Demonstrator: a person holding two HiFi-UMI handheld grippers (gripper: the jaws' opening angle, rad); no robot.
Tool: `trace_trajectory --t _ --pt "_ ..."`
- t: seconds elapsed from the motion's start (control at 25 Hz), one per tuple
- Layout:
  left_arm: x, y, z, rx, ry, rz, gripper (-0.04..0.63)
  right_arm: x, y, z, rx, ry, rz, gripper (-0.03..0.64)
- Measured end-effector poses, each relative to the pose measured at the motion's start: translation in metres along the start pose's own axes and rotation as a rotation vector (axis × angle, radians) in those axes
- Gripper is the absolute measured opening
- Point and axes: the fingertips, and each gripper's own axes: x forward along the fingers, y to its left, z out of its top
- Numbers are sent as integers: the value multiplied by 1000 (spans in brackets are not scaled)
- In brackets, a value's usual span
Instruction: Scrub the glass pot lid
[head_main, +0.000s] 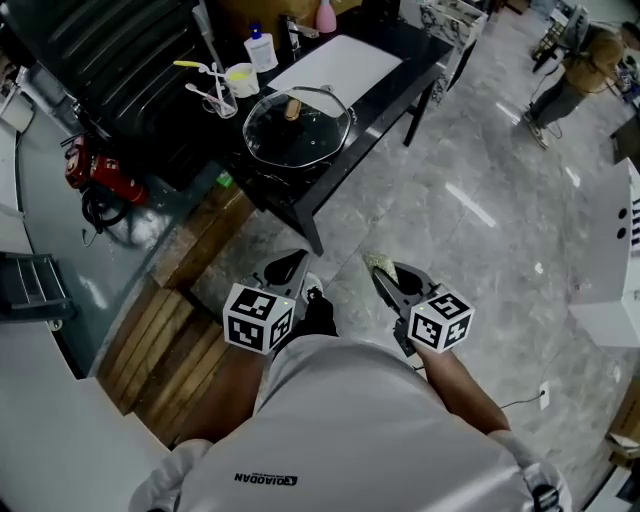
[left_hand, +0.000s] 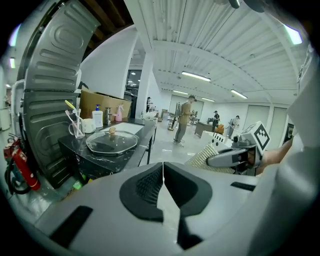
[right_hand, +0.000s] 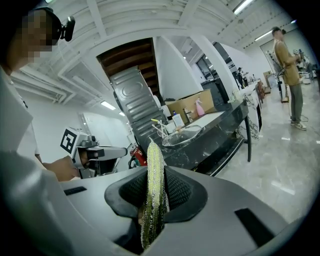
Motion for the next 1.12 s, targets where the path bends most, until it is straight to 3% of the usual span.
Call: trace_trajectory --t 0.44,0.68,0.96,1.12 --pt "43 133 75 40 -50 61 18 122 -25 98 -153 43 4 83" --pt "73 197 86 40 -31 71 18 187 -43 126 -238 103 -10 83" --pt "97 237 93 59 -14 62 18 247 -62 154 -354 139 -35 83" --pt "108 249 91 56 12 71 18 281 -77 174 -497 179 -49 83"
